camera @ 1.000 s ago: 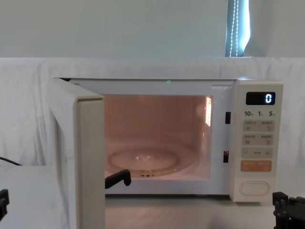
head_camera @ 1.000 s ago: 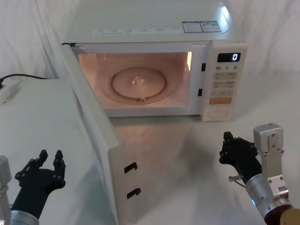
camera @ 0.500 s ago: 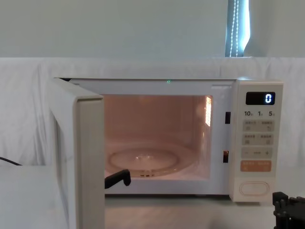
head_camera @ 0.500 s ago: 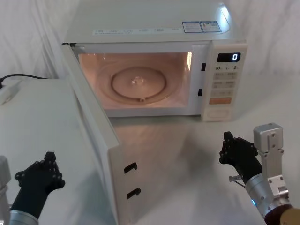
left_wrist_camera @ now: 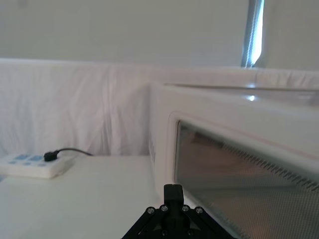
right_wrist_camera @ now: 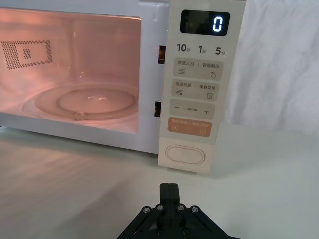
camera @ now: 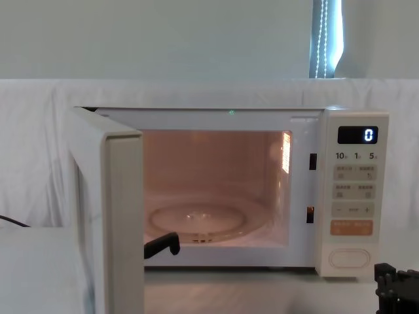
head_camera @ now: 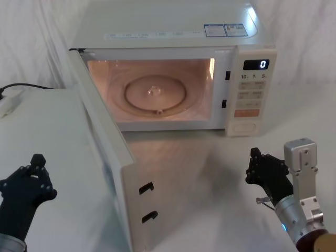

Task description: Press the button to open the microwave door with one hand; close the microwave door with the other hand.

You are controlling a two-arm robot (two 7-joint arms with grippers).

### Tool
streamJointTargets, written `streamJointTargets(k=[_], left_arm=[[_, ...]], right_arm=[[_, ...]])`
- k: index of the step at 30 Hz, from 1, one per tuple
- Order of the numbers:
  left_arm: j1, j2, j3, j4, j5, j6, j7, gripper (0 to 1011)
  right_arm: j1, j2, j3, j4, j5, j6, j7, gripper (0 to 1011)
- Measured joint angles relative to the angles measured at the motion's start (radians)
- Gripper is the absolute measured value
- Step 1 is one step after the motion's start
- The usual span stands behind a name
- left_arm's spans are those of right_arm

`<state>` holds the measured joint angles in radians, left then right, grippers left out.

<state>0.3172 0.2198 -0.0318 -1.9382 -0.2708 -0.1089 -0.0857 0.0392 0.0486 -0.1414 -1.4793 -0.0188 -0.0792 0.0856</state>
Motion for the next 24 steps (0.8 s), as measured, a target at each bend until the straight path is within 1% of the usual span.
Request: streamJointTargets(k=[5,13,20,24], left_arm=[[0.007,-0.002,-0.009,-0.032,-0.011,-0.012,-0.037,0],[0.012,-0.001,-0.008,-0.07,-0.022,-0.017,-0.087,0],[0.012,0.013,0.006,-0.101,-0.043,-0.001,-0.124,0],[0.0,0.025,0.022,-0.109,-0.05,0.006,-0.139,0]], right_arm=[[0.0,0.0,0.0,0.0,0.0,0.0,0.0,0],[0.0,0.0,0.0,0.0,0.0,0.0,0.0,0],[0.0,0.0,0.0,0.0,0.0,0.0,0.0,0],[0.0,0.0,0.0,0.0,0.0,0.0,0.0,0]])
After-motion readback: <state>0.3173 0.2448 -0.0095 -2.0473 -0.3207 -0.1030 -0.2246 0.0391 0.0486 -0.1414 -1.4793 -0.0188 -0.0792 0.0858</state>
